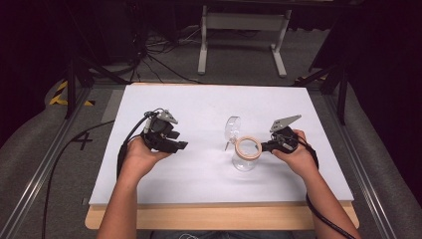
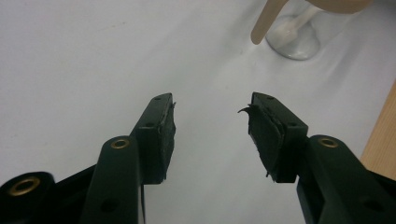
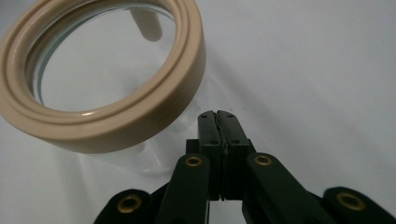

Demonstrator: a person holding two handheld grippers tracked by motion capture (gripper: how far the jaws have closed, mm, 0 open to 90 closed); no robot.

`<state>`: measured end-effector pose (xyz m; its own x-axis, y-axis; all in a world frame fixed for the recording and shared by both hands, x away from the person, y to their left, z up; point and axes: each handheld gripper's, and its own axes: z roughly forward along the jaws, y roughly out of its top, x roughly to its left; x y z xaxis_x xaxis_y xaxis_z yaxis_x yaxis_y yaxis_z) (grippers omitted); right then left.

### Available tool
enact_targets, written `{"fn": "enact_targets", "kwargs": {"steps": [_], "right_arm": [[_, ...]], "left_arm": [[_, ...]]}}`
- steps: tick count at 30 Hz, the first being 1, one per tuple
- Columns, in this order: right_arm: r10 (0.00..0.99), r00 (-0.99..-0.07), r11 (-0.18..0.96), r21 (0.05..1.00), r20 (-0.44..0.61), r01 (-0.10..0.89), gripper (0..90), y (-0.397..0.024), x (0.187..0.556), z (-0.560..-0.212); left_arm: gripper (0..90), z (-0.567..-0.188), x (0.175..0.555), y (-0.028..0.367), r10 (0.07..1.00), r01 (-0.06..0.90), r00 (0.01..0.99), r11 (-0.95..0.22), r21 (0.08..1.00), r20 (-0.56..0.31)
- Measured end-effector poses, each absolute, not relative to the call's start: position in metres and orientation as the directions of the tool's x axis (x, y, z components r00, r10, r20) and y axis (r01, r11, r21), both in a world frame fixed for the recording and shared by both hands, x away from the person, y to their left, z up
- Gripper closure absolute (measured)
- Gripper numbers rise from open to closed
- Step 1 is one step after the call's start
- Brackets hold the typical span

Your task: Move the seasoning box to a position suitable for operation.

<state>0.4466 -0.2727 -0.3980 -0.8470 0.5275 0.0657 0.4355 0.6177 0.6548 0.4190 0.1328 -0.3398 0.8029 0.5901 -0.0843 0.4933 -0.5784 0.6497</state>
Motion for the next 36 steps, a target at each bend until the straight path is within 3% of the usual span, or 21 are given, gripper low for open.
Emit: {"fn": "enact_targets", "kwargs": {"steps": [7, 29, 36], "right_arm": [[0.523, -0.849, 0.617, 0.653, 0.077, 0.439, 89.8, -0.273, 0.445, -0.397], [0.47, -0.88, 0.657, 0.639, 0.069, 0.401, 89.8, -0.266, 0.41, -0.392], [0.449, -0.891, 0.675, 0.627, 0.071, 0.39, 89.7, -0.261, 0.402, -0.391]], "left_arm": [[51.4, -0.341, 0.422, 0.131, 0.593, 0.519, 0.797, -0.582, 0.626, -0.11], [61.1, -0.339, 0.441, 0.101, 0.522, 0.478, 0.844, -0.63, 0.612, -0.122], [60.0, -0.338, 0.444, 0.096, 0.524, 0.478, 0.843, -0.629, 0.613, -0.12]]}}
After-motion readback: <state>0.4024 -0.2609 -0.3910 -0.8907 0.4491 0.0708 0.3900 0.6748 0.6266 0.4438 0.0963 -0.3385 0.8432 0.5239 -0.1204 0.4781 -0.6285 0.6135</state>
